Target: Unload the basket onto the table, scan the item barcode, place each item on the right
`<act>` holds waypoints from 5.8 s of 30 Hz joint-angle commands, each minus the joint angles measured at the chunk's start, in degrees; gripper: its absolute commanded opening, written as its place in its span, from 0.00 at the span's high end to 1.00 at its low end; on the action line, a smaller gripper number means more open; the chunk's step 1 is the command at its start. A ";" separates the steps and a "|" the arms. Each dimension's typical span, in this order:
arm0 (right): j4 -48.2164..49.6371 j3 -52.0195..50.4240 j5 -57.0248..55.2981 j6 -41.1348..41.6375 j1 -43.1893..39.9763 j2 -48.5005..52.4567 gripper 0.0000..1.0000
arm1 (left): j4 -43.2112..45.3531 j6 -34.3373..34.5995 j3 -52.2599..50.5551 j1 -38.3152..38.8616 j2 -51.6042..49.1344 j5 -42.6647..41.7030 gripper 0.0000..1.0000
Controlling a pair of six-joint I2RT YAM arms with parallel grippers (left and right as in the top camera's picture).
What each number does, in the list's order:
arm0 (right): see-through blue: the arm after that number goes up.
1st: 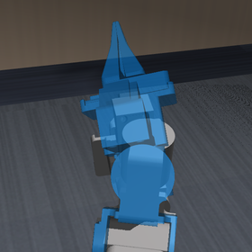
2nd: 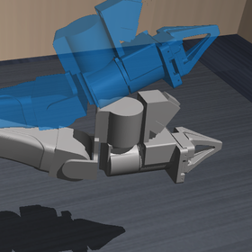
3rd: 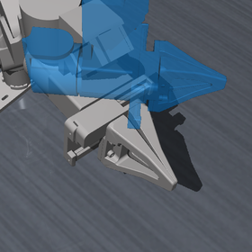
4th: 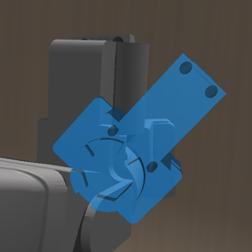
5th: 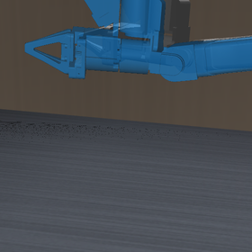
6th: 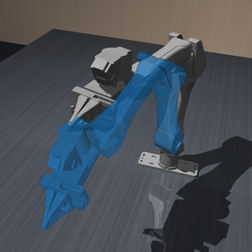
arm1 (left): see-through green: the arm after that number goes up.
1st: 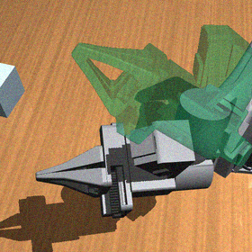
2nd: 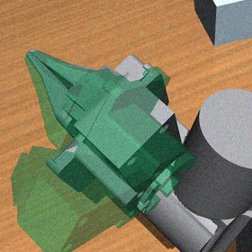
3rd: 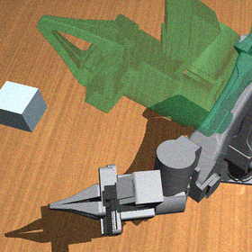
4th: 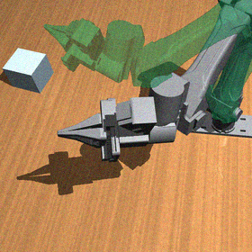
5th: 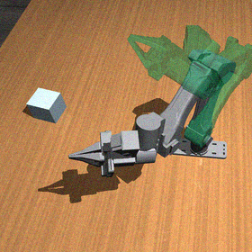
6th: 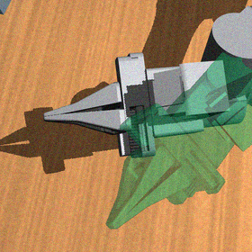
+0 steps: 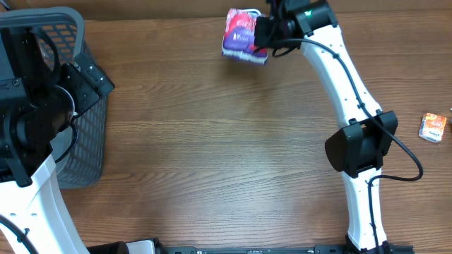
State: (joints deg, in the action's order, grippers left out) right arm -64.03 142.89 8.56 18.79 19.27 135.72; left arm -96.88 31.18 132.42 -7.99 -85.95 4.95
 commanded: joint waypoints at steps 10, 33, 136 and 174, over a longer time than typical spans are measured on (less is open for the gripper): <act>15.02 -2.29 -2.23 3.58 -0.63 1.79 0.96 | 0.09 -0.94 0.44 -0.28 -0.20 -0.09 0.00; 2.29 -2.14 -4.90 -1.03 -7.39 -7.82 0.75 | 0.09 -0.94 0.44 -0.28 -0.20 -0.09 0.00; 23.21 -10.21 15.17 13.16 -7.50 -1.01 0.96 | 0.09 -0.94 0.44 -0.28 -0.20 -0.09 0.00; -0.66 -9.99 -11.96 10.75 -29.18 -15.56 0.96 | 0.09 -0.94 0.44 -0.28 -0.20 -0.09 0.00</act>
State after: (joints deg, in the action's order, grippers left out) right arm -60.40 131.90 1.96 29.91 -2.55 125.21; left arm -96.88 31.16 132.42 -7.99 -85.95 4.95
